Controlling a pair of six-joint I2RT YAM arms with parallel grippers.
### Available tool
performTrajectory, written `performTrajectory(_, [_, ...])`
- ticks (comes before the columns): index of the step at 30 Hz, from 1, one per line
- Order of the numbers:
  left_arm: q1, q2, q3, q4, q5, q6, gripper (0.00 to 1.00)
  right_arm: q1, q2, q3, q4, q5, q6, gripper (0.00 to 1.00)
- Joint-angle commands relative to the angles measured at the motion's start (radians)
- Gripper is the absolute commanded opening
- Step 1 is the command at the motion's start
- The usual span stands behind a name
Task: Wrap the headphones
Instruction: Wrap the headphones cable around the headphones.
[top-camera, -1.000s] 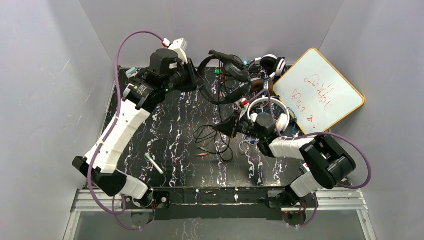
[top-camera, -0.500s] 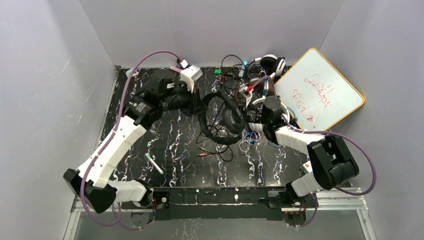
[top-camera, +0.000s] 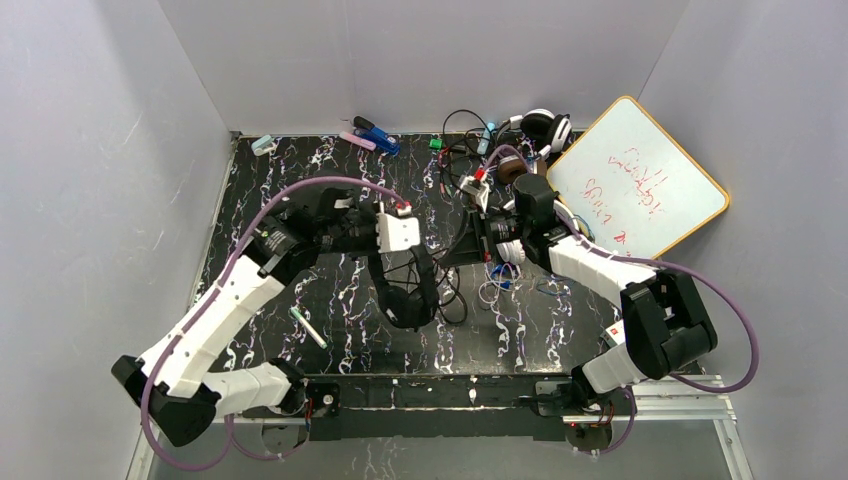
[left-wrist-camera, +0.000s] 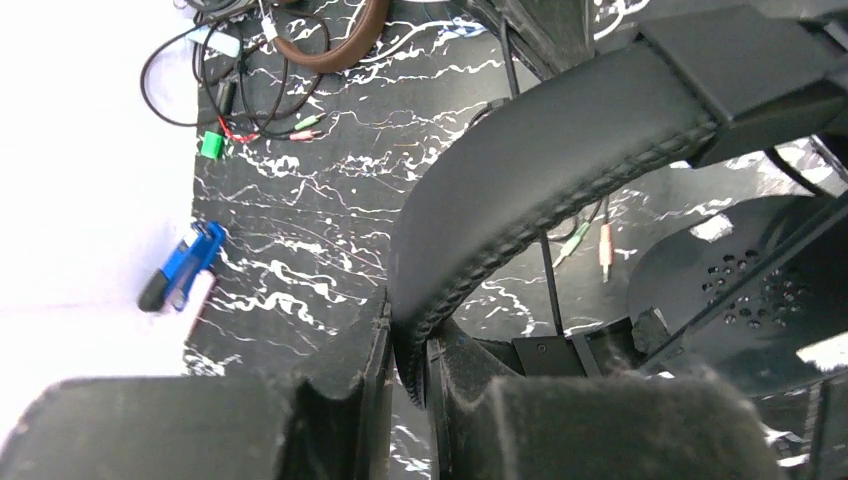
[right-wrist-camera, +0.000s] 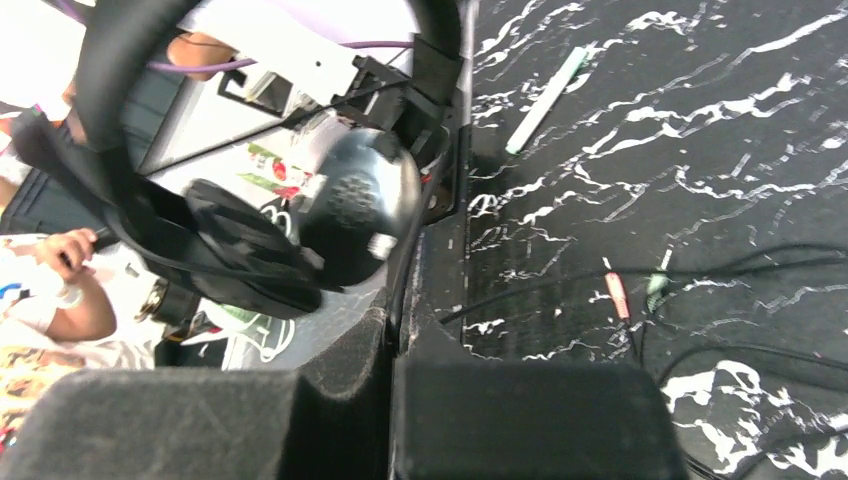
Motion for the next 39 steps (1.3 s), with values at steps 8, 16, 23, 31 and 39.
performTrajectory(8, [-0.038, 0.036, -0.024, -0.062, -0.316, 0.295, 0.00, 0.007, 0.043, 0.172, -0.071, -0.238, 0.082, 0.05])
performTrajectory(16, [-0.040, 0.059, -0.015, -0.021, -0.356, 0.287, 0.00, 0.029, 0.075, 0.135, 0.336, -0.182, 0.449, 0.12])
performTrajectory(23, [-0.040, 0.045, -0.051, 0.022, -0.426, 0.258, 0.00, 0.029, 0.158, 0.060, 0.969, -0.111, 0.929, 0.15])
performTrajectory(31, [-0.041, 0.059, -0.043, 0.069, -0.440, 0.112, 0.00, 0.051, 0.202, 0.063, 1.191, -0.028, 1.107, 0.13])
performTrajectory(39, [-0.042, 0.081, -0.051, 0.102, -0.486, -0.021, 0.00, 0.082, 0.007, 0.105, 0.417, 0.092, 0.584, 0.19])
